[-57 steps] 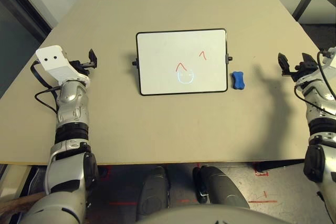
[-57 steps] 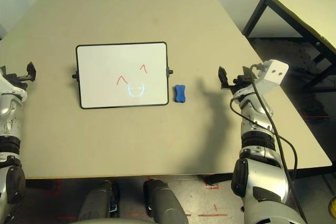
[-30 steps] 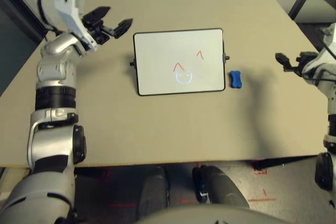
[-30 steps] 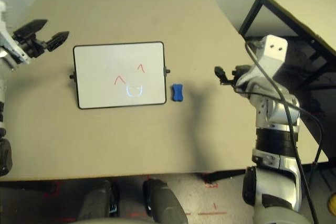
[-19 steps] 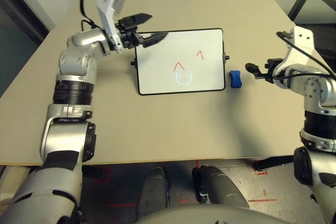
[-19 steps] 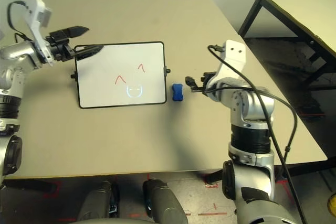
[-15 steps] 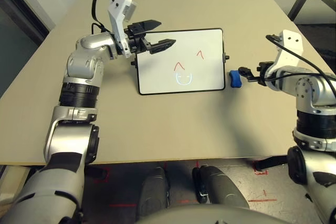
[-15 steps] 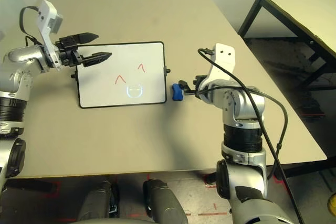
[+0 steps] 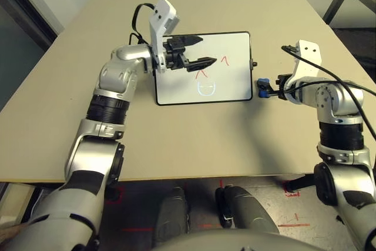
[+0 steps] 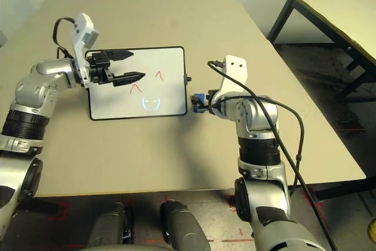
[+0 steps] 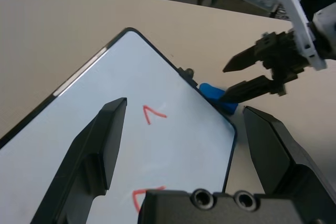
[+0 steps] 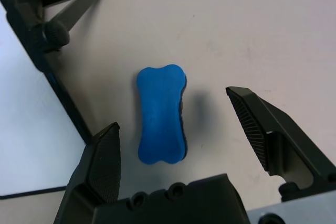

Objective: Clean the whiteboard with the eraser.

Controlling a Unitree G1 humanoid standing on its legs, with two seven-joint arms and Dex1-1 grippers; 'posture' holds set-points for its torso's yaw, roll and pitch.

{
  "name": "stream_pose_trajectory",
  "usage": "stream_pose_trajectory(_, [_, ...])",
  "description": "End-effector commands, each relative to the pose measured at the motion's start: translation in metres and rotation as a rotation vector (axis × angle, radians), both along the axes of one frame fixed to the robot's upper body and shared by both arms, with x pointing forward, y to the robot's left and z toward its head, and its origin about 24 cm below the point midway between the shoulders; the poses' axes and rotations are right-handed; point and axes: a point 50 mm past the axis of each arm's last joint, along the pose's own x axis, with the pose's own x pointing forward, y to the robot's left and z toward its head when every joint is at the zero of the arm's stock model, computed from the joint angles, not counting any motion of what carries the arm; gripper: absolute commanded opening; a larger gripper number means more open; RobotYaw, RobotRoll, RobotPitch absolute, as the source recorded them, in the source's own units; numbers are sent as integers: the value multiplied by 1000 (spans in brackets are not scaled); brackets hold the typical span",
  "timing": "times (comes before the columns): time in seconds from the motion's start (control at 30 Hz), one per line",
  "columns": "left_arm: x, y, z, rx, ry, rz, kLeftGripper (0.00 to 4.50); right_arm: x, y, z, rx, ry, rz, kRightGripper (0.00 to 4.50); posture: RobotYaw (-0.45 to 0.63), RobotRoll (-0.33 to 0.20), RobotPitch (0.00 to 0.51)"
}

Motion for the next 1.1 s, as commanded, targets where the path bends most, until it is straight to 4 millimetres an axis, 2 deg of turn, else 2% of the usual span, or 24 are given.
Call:
stream_pose_trajectory(0.03, [0, -6, -10, 15, 38, -2, 4500, 4, 4, -5, -18, 8, 5, 4483, -64, 0, 106])
stream_pose_trajectory(0.37, [-5, -19, -16, -6, 61, -20, 4500, 8, 5, -19, -57, 58, 9, 4483, -56, 0, 108])
stream_pose_trajectory(0.47, [-5, -19, -16, -12, 61, -16, 4500, 7, 4, -24, -65, 65, 4, 3934, -52, 0, 108])
stream_pose_trajectory(0.73, [-5, -16, -14, -20, 62, -1, 4500, 8, 2, -27, -99, 72, 8, 1273, -52, 0, 108])
stream_pose_trajectory(0.8, [-4, -15, -13, -22, 62, 4, 4500, 9, 3, -27, -102, 71, 9, 772, -52, 0, 107])
stream_pose_trajectory(0.87, [-4, -15, -13, -21, 62, 6, 4500, 8, 1, -27, -110, 68, 3, 574, -53, 0, 105])
stream_pose_trajectory(1.1, [-4, -13, -14, -11, 63, 8, 4500, 8, -22, -19, -157, 23, -59, 567, -59, 0, 95])
